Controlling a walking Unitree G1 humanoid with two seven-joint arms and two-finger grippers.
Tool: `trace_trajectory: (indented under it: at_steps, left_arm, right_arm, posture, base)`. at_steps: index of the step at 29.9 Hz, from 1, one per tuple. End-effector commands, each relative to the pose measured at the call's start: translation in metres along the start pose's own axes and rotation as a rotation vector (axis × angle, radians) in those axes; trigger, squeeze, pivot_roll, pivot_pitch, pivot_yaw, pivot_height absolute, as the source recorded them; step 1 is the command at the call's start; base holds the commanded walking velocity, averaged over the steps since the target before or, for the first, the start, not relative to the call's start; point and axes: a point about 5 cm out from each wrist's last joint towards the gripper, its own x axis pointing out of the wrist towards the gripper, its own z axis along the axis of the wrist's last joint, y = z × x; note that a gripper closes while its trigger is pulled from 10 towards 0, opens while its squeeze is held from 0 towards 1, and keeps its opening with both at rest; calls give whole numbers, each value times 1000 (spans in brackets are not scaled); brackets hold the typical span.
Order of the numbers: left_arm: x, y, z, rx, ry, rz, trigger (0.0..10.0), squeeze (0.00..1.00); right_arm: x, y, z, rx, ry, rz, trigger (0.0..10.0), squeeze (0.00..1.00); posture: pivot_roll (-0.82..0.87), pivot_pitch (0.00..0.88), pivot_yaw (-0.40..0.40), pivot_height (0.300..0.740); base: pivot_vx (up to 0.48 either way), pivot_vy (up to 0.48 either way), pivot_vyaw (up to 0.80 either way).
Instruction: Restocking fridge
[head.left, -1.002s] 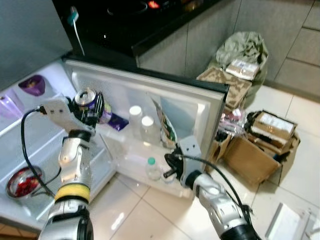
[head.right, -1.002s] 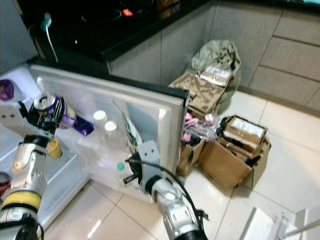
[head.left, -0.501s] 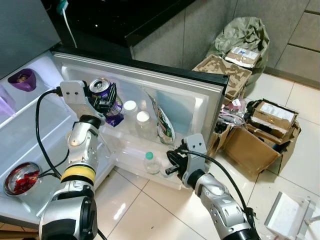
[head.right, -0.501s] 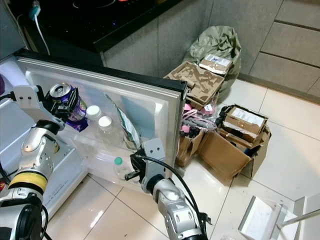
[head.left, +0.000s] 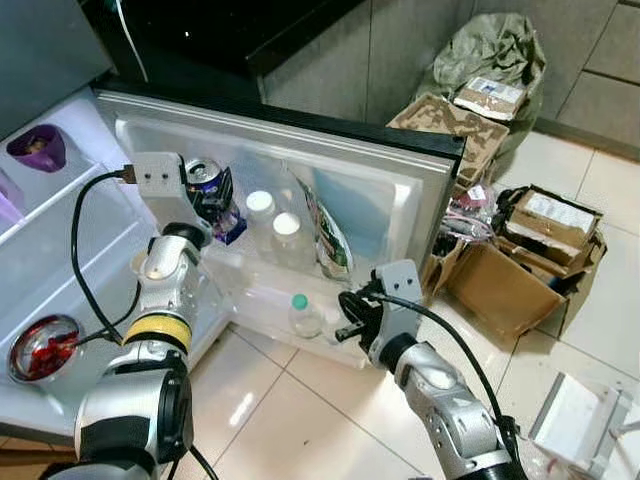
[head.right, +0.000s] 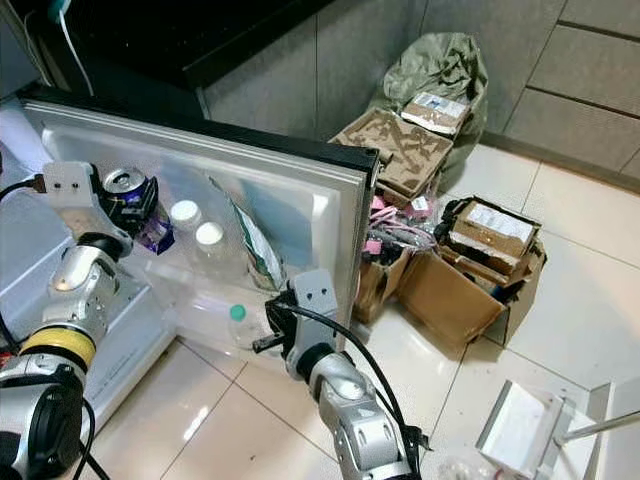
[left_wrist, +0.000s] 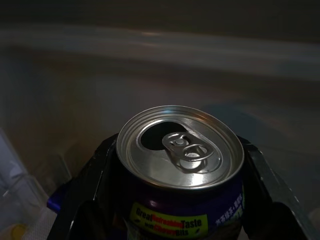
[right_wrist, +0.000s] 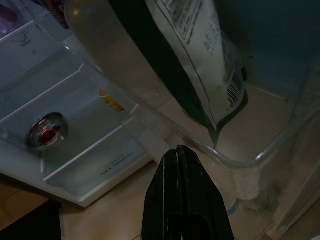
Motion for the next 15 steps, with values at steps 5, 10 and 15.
trace_trajectory:
  at_steps: [5, 10, 15]
  left_arm:
    - [-1, -8, -8, -19, 22, -12, 10000, 0]
    - [-1, -11, -11, -32, 24, -19, 10000, 0]
    - [-4, -13, -16, -39, 33, -17, 10000, 0]
  right_arm:
    - [-2, 8, -1, 63, -11, -41, 10000, 0]
    - [-3, 9, 0, 82, -12, -52, 10000, 0]
    - [-3, 10, 1, 87, -13, -52, 10000, 0]
  posture:
    - [-136, 278, 84, 740]
    - [-136, 280, 82, 740]
    - [-132, 277, 77, 740]
  base:
    - [0, 0, 0]
    - [0, 0, 0]
    - [0, 0, 0]
